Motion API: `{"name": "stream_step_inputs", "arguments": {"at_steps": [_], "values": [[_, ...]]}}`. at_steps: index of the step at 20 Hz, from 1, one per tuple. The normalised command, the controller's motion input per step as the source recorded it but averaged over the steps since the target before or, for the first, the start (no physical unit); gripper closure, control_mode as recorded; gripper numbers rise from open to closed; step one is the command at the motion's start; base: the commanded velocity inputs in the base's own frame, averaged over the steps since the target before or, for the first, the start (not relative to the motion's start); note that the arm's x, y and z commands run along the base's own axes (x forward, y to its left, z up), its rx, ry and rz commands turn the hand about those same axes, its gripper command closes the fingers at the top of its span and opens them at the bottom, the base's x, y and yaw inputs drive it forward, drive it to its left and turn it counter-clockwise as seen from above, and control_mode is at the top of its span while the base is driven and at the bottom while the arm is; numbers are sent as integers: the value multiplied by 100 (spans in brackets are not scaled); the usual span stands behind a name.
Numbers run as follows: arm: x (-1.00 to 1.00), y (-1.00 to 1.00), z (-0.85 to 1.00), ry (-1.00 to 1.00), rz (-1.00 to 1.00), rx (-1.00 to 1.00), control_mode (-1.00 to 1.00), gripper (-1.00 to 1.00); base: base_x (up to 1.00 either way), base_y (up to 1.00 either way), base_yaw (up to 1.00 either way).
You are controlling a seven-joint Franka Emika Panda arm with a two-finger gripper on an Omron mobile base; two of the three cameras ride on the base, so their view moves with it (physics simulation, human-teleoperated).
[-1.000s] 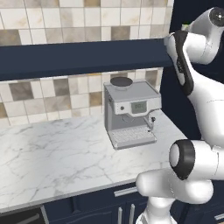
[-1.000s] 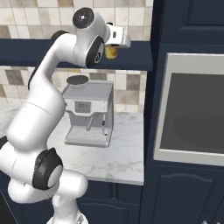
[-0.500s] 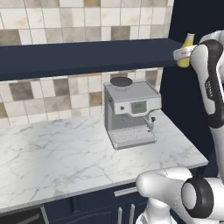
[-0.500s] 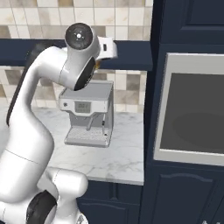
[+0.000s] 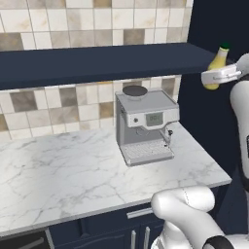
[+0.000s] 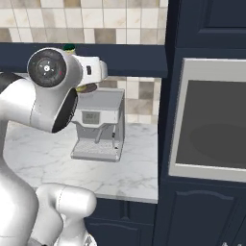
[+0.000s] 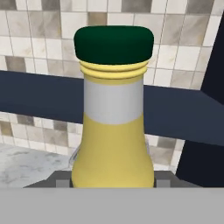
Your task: Take 2 condiments from the cabinet and move them on the counter near the stove.Make sure the condiments are lined up with each other, next to each other.
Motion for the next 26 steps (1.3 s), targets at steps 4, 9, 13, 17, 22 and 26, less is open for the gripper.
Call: {"name": "stream_step_inputs", "arguments": {"at_steps": [4, 9, 13, 17, 22, 26], "values": [[-80, 29, -1, 0, -2, 0, -100, 100, 0, 0, 0], [-68, 20, -16, 0, -7, 0, -100, 100, 0, 0, 0], [-47, 12, -47, -1, -3, 0, -100, 100, 0, 0, 0], [-26, 5, -48, -2, -1, 0, -100, 100, 0, 0, 0], [-1, 7, -45, 0, 0, 0, -100, 100, 0, 0, 0], [0, 1, -28, 0, 0, 0, -100, 100, 0, 0, 0]]}}
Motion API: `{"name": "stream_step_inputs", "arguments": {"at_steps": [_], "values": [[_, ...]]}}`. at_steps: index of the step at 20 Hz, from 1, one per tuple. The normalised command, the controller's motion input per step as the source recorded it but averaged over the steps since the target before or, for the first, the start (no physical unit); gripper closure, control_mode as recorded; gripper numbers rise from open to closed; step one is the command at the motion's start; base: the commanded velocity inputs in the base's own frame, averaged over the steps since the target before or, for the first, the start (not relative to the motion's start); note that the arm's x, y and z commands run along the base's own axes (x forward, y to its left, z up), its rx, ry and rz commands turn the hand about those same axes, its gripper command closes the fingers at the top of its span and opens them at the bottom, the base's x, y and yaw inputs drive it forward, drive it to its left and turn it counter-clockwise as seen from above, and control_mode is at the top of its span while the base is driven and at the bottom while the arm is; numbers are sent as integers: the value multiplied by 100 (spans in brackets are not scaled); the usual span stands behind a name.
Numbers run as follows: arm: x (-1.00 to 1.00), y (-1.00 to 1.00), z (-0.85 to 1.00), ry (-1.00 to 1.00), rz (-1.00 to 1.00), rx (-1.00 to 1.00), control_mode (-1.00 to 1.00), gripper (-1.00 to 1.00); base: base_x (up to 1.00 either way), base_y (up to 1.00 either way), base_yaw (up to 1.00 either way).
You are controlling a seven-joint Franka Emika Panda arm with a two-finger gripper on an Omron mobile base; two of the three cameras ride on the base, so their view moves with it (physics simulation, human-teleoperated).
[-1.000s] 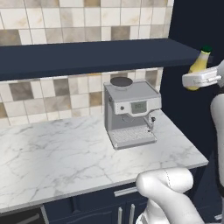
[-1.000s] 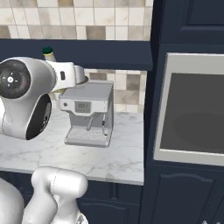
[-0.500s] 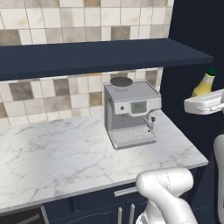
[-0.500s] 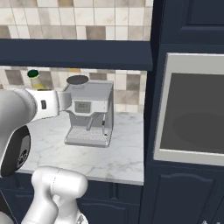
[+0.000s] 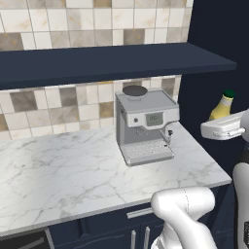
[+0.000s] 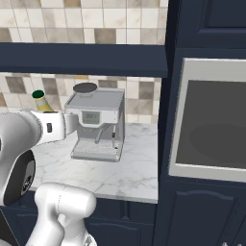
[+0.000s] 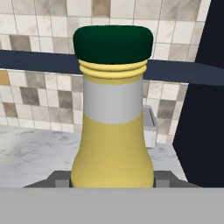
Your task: Take 2 condiments from the cabinet and move them on the counter near the stove.Make sure the condiments are lined up with each other, next to each other.
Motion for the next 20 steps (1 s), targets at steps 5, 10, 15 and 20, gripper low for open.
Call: {"name": "stream_step_inputs", "arguments": {"at_steps": [5, 10, 15, 20], "values": [[0, 4, -20, -1, 0, 0, -100, 100, 0, 0, 0], [0, 9, -17, -1, 0, 0, -100, 100, 0, 0, 0], [-5, 0, 0, 0, 0, 0, 100, 100, -19, 3, 0], [0, 0, 0, 0, 0, 0, 100, 100, -84, 20, 4]]}}
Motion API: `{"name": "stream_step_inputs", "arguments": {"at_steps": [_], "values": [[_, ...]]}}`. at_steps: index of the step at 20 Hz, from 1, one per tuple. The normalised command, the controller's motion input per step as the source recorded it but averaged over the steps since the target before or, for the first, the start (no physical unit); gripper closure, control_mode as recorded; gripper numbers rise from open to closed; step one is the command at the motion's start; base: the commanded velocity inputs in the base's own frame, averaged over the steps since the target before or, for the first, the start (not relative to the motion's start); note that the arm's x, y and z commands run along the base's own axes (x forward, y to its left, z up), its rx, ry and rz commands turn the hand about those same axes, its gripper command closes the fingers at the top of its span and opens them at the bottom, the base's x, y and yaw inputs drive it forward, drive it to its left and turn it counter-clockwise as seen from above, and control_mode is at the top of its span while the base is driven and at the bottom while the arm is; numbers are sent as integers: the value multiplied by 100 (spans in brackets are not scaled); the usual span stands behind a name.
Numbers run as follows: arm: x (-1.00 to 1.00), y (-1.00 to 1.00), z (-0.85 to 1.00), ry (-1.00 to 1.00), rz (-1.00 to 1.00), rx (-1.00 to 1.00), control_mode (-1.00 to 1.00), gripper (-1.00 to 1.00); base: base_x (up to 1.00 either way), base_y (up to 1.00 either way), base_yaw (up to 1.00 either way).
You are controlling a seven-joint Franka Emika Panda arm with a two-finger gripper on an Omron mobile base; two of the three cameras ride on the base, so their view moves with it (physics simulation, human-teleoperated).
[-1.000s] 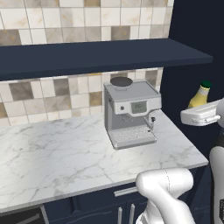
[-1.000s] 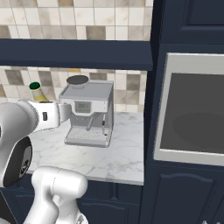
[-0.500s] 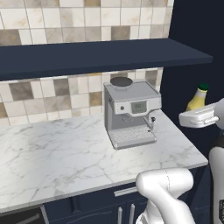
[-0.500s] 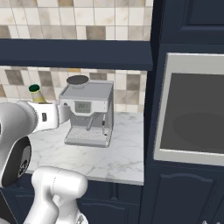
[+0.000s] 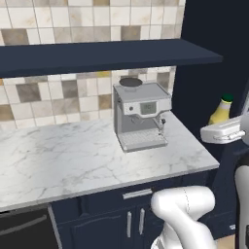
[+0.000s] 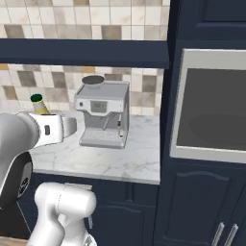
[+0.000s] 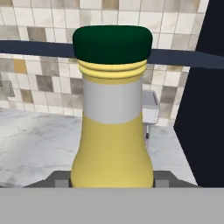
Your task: Take 2 condiments from the cabinet and move them on the counter near the stove.Make sure the condiments are lined up with each other, next to each other.
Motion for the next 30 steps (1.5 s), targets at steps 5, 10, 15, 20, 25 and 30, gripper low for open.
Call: {"name": "stream_step_inputs", "arguments": {"at_steps": [5, 10, 15, 20, 25, 30], "values": [[0, 0, 0, 0, 0, 0, 100, 100, -94, 47, 52], [0, 0, 0, 0, 0, 0, 100, 100, -49, 54, 85], [0, 0, 0, 0, 0, 0, 100, 100, -39, 63, 95], [0, 0, 0, 0, 0, 0, 100, 100, -61, 61, 93], [0, 0, 0, 0, 0, 0, 100, 100, -45, 68, 68], [0, 0, 0, 0, 0, 0, 100, 100, 57, 74, 24]]}}
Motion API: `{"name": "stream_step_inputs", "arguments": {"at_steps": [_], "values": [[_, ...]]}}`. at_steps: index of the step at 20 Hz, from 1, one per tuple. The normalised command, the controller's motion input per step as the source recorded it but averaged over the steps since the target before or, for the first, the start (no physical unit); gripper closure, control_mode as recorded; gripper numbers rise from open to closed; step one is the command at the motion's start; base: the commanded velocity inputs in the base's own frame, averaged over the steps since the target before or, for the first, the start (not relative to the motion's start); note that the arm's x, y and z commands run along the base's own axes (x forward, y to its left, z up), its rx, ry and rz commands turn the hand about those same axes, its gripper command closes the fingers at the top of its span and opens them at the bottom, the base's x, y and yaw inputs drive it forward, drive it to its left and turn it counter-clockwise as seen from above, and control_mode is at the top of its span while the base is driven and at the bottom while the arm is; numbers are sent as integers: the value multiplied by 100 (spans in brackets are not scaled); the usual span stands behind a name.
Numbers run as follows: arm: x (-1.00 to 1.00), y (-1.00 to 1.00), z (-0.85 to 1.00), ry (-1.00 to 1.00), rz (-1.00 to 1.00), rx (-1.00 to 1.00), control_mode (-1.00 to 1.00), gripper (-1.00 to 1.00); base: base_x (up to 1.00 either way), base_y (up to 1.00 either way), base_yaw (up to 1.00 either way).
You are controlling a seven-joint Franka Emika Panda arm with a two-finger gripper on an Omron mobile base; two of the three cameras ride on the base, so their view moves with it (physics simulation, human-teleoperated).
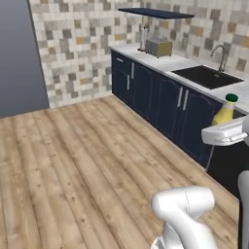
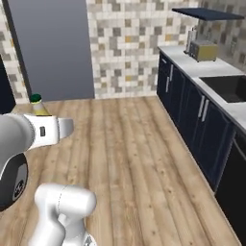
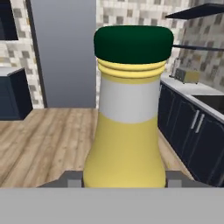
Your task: Take 2 condiments from the cabinet and move them on the counter near the stove.Make sure the condiments are lined up with each other, next to each other.
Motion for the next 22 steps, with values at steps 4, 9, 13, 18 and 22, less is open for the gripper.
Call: {"name": "stream_step_inputs", "arguments": {"at_steps": [4, 9, 13, 18, 22], "values": [[0, 0, 0, 0, 0, 0, 100, 100, 100, 62, 4], [0, 0, 0, 0, 0, 0, 100, 100, 96, 71, 10], [0, 0, 0, 0, 0, 0, 100, 100, 57, 73, 37], [0, 0, 0, 0, 0, 0, 100, 100, 41, 62, 59], [0, 0, 0, 0, 0, 0, 100, 100, 64, 52, 57]]}}
